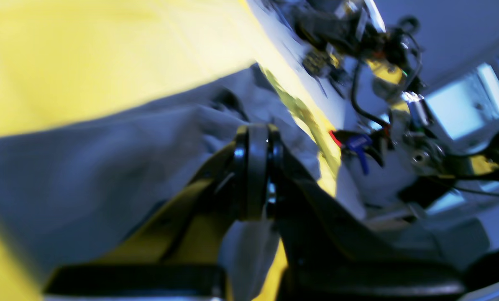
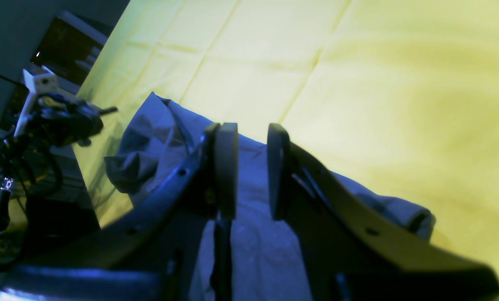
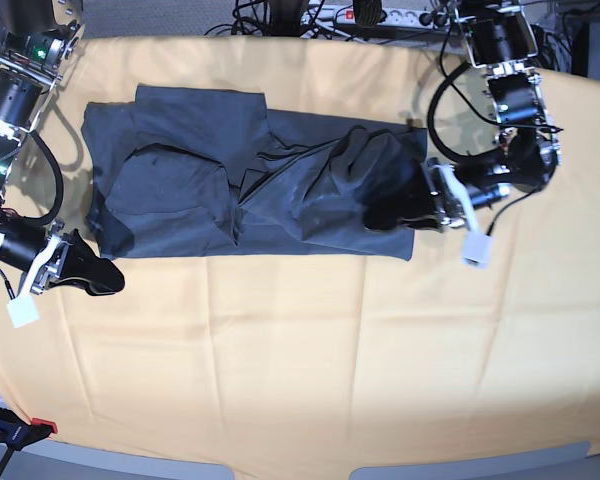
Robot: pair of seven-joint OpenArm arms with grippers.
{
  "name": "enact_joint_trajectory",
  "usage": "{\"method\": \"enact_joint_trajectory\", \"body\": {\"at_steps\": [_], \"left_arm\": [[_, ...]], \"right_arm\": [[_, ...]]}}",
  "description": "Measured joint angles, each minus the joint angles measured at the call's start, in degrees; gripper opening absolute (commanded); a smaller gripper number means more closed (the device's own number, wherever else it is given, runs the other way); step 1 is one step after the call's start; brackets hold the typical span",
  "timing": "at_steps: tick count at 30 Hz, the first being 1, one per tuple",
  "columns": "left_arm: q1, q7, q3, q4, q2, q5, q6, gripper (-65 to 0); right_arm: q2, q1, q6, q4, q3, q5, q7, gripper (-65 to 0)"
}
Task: Fold the T-shirt properly
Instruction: 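Grasp the hem end with the left gripper and fold it toward the collar end, then fold the bundle over again with the right gripper toward the left gripper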
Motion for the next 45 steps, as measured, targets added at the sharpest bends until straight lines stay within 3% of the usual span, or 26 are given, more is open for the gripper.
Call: {"method": "enact_joint_trajectory", "body": {"at_steps": [5, 9, 14, 18, 24, 26, 31, 38, 43, 45], "left_arm": [[0.63, 0.07, -1.14, 0.00, -4.79, 0.28, 0.00, -65.0], [1.51, 0.04, -1.11, 0.00, -7.34, 4.85, -0.04, -65.0], [2.10, 0.00, 0.57, 0.00, -8.96, 5.20, -0.02, -65.0], [2.05, -0.07, 7.08, 0.00, -8.85, 8.04, -0.04, -65.0], [1.29, -0.20, 13.03, 0.39, -8.76, 19.54, -0.11, -65.0], [1.29, -2.97, 13.81, 0.55, -8.74, 24.24, -0.11, -65.0], [1.27, -8.57, 13.92, 0.90, -8.76, 30.05, 0.09, -65.0], [1.16, -8.59, 14.12, 0.92, -10.19, 29.86, 0.26, -65.0], [1.11, -8.59, 14.12, 0.92, -12.37, 29.75, 0.28, -65.0], [1.09, -8.55, 14.12, 0.92, -13.20, 29.59, 0.33, -65.0]], "right_arm": [[0.00, 0.00, 0.00, 0.00, 0.00, 0.02, 0.00, -49.7], [0.00, -0.02, 0.00, 0.00, 0.00, -0.02, 0.00, -49.7], [0.00, 0.00, 0.00, 0.00, 0.00, 0.00, 0.00, -49.7], [0.00, 0.42, 0.00, 0.00, -0.02, -0.02, 0.00, -49.7], [2.36, 1.79, 0.00, 0.00, -0.04, -0.02, -0.02, -49.7], [4.66, 2.43, 0.00, 0.00, -0.04, -0.04, -0.20, -46.2], [9.86, 0.70, -1.33, 0.04, -0.04, 0.46, 0.66, -25.4], [10.12, -14.10, -1.51, -0.09, -0.33, -0.15, -0.04, -24.3], [9.81, -18.80, -0.26, -0.07, -0.31, 0.09, 0.28, -24.3], [8.61, -20.35, -0.17, 0.02, -0.20, -2.89, 0.74, -24.3]]}}
